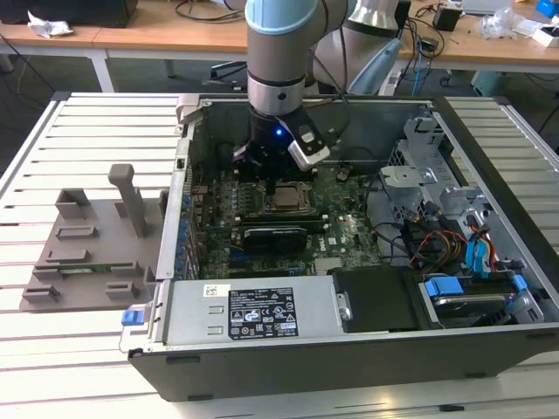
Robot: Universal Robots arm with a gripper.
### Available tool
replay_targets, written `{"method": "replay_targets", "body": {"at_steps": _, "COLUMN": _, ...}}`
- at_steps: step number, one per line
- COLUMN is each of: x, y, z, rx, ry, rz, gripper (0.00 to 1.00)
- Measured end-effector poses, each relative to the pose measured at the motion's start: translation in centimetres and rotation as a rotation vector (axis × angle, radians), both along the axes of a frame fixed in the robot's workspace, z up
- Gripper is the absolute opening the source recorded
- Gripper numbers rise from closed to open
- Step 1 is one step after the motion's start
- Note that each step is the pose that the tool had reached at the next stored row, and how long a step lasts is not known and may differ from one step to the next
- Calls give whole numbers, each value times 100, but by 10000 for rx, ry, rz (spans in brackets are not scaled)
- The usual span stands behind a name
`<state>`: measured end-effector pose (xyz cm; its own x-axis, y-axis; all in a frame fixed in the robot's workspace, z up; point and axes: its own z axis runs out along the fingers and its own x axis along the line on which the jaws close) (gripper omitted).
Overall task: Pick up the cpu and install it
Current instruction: 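Install the second cpu locking lever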
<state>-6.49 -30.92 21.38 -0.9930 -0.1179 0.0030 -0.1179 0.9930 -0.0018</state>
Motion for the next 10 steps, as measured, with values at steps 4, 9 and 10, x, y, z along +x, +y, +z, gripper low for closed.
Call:
{"method": "replay_targets", "body": {"at_steps": 4, "x": 80, "y": 191, "z": -1, "rx": -603, "ry": 76, "rz": -3, "gripper": 11}}
{"method": "replay_targets", "body": {"at_steps": 9, "x": 291, "y": 194, "z": -2, "rx": -1043, "ry": 366, "rz": 9, "gripper": 11}}
{"method": "replay_targets", "body": {"at_steps": 10, "x": 351, "y": 193, "z": -2, "rx": -1042, "ry": 461, "rz": 13, "gripper": 11}}
